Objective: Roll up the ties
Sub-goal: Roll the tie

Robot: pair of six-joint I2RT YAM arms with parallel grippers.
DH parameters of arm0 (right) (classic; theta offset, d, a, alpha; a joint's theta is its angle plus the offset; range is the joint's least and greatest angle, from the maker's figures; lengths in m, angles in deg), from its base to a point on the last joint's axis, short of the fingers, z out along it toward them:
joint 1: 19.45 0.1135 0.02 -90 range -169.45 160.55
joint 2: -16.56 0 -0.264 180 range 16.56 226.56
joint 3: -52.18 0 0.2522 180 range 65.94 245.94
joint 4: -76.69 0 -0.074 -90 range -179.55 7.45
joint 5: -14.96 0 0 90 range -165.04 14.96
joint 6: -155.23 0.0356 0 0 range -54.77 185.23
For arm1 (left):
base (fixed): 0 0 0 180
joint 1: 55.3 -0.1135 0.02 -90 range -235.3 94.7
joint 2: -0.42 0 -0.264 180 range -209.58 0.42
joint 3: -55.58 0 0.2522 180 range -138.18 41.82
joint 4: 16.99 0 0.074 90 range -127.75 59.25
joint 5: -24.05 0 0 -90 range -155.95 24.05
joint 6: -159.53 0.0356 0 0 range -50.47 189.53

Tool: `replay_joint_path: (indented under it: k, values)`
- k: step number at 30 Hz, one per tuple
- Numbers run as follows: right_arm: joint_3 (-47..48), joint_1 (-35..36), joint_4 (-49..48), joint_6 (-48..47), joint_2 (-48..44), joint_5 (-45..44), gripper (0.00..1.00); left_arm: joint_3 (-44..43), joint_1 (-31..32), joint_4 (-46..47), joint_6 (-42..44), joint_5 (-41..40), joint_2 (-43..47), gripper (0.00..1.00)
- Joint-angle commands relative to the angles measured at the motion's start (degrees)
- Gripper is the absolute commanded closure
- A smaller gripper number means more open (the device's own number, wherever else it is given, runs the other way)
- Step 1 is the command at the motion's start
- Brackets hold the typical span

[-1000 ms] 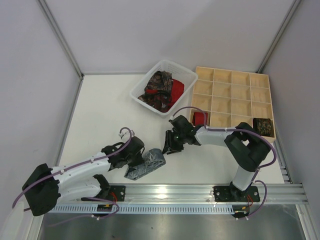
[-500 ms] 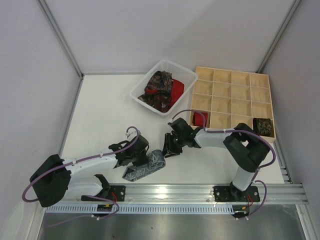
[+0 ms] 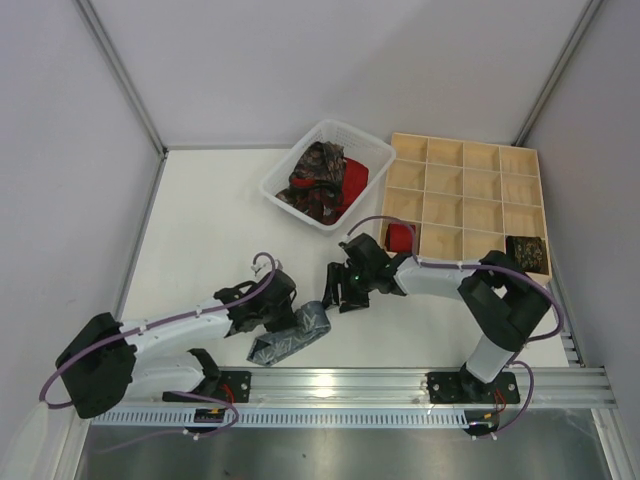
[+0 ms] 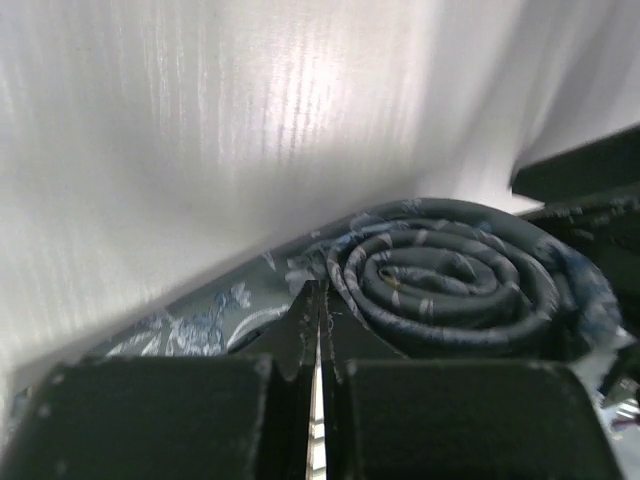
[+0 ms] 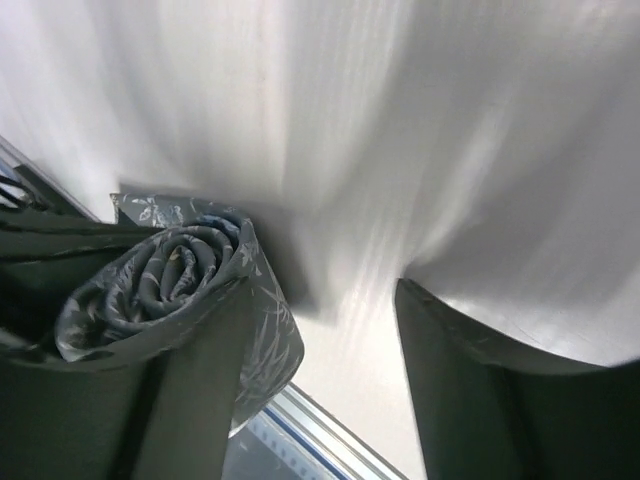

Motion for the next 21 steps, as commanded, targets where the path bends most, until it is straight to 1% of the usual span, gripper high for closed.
replay_joint_path:
  k: [1,3,5,6,8,9,16,17,19,21]
  values:
    - [0.34,-2.0,6.98,-4.98,-3.42,-6.0,0.33,-0.23,0.03,-2.04,1.31,-1.84,6.21,1.0]
    - [0.25,-4.1,8.73,-6.04,-5.27,-6.09,0.24,0.38,0.03,-3.7,0.97,-1.84,8.67,0.99]
    - [-0.1,-5.25,9.1,-7.53,-6.58,-5.22,0.17,1.17,0.03,-3.88,0.61,-1.67,10.17,0.99]
    - [-0.19,-5.52,9.01,-8.06,-7.72,-3.91,0.12,1.52,0.03,-4.15,0.35,-1.76,10.79,1.0]
    - [-0.27,-5.7,9.19,-8.42,-9.13,-4.25,0.07,2.23,0.03,-4.76,0.0,-1.76,12.37,1.0]
    - [-0.62,-5.7,8.14,-8.5,-10.27,-3.47,0.01,2.67,0.03,-4.76,0.0,-1.84,12.81,0.99]
    - [-8.0,-5.7,-5.3,-4.82,-16.25,2.43,0.0,2.93,-0.05,-8.19,-0.53,-2.98,16.85,1.0]
    - [-9.49,-5.7,-8.71,-4.12,-16.87,2.95,0.0,2.76,-0.23,-8.45,-0.44,-3.07,17.81,0.99]
    - [-11.08,-5.7,-11.19,-1.93,-18.62,2.96,0.0,2.32,-0.58,-7.58,0.86,-2.29,18.35,0.99]
    - [-12.14,-6.13,-12.35,-1.39,-19.86,2.52,0.0,2.06,-1.54,-3.55,2.36,-0.36,19.14,1.0]
